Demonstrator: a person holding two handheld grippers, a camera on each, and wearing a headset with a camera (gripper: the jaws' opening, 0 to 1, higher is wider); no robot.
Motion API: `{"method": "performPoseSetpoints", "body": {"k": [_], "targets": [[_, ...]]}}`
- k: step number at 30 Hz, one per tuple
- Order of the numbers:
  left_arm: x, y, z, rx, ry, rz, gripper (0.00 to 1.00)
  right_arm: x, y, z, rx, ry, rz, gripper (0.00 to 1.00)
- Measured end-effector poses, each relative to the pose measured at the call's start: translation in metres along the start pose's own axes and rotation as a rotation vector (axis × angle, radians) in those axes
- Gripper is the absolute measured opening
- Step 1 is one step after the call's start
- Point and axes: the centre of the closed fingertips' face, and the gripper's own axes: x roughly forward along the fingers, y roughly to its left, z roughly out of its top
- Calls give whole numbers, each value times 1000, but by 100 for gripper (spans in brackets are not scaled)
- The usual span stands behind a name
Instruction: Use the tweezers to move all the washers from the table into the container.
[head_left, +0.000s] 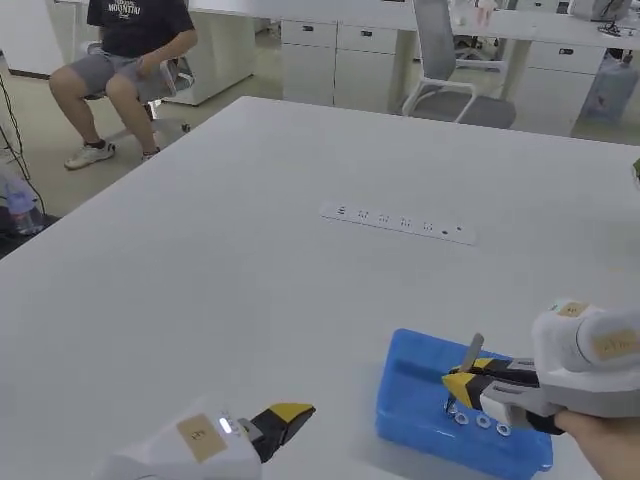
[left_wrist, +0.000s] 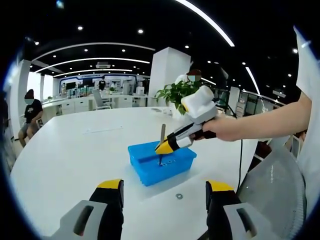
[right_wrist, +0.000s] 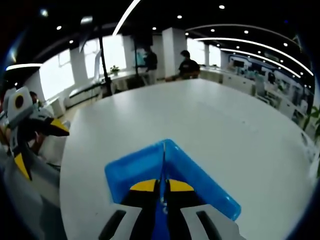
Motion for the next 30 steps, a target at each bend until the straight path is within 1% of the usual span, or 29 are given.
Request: {"method": "performPoseSetpoints", "body": {"k": [4, 5, 6, 18, 20, 23, 30], "targets": [[0, 0, 0, 1, 2, -1, 67, 1, 4, -6, -9, 12, 1, 3], [0, 0, 0, 2, 4, -1, 66, 0, 4, -4, -9, 0, 0, 3], [0, 0, -1, 2, 5, -1, 66, 0, 5, -5, -4, 8, 2, 3], [1, -2, -1, 9, 11, -9, 66, 0, 4, -5, 4, -3, -2, 4], [1, -2, -1, 11, 12, -10, 66, -1, 2, -5, 2, -5, -14, 4], [1, -2, -2, 13, 15, -11, 66, -1, 2, -5, 0, -3, -19, 5], [1, -3, -3, 19, 17, -16, 66, -6, 2, 4, 9, -35, -27, 4]]}}
